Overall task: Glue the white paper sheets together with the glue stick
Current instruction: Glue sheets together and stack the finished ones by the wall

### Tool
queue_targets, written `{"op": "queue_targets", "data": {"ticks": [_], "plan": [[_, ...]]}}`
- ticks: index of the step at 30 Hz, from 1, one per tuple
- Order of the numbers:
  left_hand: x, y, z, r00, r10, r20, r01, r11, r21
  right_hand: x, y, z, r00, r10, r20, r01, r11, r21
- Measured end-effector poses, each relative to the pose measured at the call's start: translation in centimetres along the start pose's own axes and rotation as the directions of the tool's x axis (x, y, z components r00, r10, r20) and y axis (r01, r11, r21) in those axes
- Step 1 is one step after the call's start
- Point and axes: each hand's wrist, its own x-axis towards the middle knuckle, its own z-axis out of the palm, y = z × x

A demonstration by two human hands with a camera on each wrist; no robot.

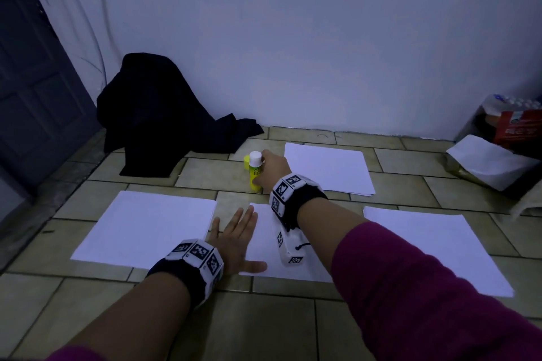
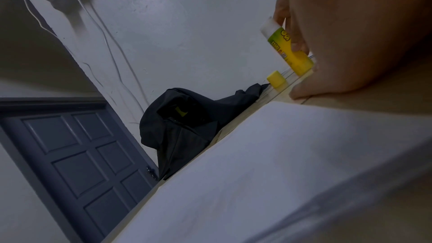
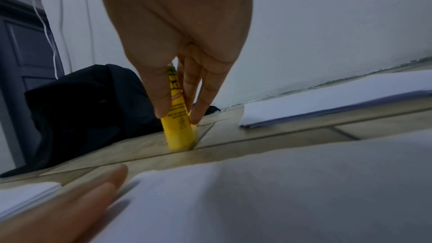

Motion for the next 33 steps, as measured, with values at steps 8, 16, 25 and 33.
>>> {"op": "queue_targets", "data": {"ticks": [8, 16, 25, 33], "plan": [[0.0, -0.1, -0.2, 0.999, -0.007, 0.046, 0.006, 1.000, 0.007, 0.6, 0.1, 0.2, 0.997, 0.067, 0.025, -0.068, 0.997, 0.046], [0.4, -0.2, -0.2, 0.996, -0.062, 0.071, 0.065, 0.997, -0.041, -2.4, 3.7, -2.7, 0.997, 0.065, 0.028, -0.071, 0.949, 0.306], [-0.1, -0.1, -0.3, 0.998, -0.053, 0.041, 0.055, 0.996, -0.064, -9.9, 13.8, -10.1, 0.943, 0.304, 0.133, -0.295, 0.952, -0.083], [0.1, 0.4, -0.8, 0.996, -0.028, 0.084, 0.025, 0.999, 0.042, -15.4, 18.4, -9.3, 0.845, 0.482, 0.230, -0.390, 0.851, -0.352]]}}
